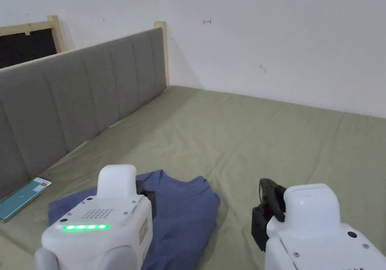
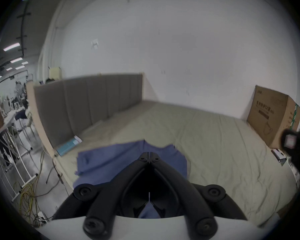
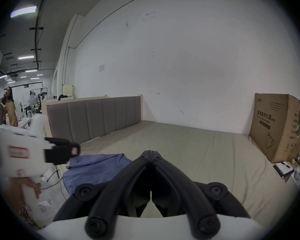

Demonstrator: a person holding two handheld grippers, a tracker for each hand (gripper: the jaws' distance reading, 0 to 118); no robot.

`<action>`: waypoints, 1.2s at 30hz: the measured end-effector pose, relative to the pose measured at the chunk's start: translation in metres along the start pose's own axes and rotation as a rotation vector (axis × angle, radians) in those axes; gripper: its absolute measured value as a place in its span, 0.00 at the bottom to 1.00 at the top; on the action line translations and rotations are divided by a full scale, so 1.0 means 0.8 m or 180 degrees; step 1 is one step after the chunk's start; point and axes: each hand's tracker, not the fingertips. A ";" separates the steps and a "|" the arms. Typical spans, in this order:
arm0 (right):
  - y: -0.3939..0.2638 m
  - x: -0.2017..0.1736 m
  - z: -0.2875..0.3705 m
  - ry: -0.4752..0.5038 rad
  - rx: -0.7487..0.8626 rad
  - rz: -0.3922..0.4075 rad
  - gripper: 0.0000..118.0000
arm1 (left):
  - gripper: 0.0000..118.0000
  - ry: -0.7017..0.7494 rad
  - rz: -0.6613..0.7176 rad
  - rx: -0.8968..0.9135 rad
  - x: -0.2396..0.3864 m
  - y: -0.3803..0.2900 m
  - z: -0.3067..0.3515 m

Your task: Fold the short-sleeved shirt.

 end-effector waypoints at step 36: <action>-0.058 0.029 -0.036 -0.0102 -0.0791 -0.0206 0.00 | 0.59 0.0079 -0.0030 -0.1716 -0.006 -0.095 -0.240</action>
